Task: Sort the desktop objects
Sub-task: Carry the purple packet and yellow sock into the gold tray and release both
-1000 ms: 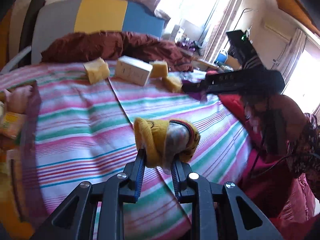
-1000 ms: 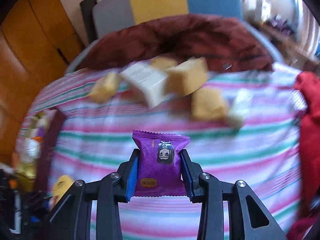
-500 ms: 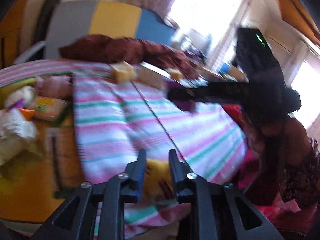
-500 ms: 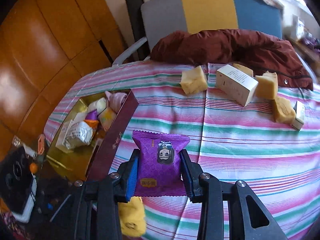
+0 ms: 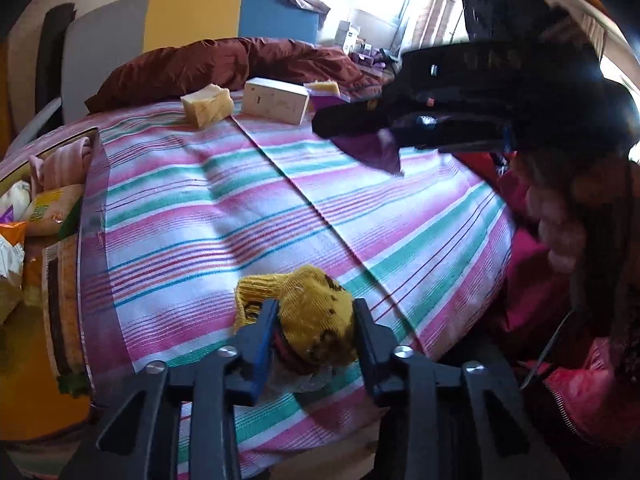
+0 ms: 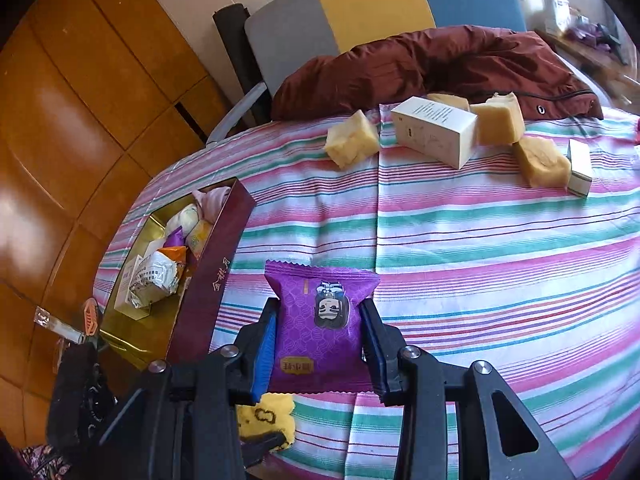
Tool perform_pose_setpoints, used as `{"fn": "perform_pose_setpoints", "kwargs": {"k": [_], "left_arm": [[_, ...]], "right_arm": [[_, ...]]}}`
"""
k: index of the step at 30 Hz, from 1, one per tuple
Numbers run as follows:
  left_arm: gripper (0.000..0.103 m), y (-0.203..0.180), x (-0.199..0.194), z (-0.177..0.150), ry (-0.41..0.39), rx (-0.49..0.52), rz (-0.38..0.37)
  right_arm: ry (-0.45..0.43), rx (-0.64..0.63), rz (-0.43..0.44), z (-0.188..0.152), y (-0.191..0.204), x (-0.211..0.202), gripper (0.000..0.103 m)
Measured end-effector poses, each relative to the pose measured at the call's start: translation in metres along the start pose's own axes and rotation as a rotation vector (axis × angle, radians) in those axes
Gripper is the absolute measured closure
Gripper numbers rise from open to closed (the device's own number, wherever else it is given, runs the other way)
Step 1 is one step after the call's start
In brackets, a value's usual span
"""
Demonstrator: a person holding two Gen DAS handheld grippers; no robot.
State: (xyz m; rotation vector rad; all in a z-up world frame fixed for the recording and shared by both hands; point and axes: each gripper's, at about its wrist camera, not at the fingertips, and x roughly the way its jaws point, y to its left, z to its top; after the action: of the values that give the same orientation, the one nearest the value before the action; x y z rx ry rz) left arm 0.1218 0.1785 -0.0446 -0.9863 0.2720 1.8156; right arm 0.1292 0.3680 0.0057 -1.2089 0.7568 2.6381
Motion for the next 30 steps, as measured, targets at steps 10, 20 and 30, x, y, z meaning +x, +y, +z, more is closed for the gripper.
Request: {"fn": "perform_pose_setpoints", "kwargs": {"k": [10,20,30], "left_arm": [[0.069,0.048,-0.076,0.019,-0.177,-0.144,-0.009],[0.069,0.146,-0.138,-0.009,-0.194,-0.288,0.181],[0.065,0.212,-0.146,-0.051,-0.093,-0.379,0.348]], "right_arm": [[0.002,-0.044,0.063,0.007,0.032,0.003,0.063],[0.102,-0.237,0.193,0.005,0.137,0.046,0.063],[0.238,-0.38,0.256,-0.02,0.223,0.108,0.062]]}}
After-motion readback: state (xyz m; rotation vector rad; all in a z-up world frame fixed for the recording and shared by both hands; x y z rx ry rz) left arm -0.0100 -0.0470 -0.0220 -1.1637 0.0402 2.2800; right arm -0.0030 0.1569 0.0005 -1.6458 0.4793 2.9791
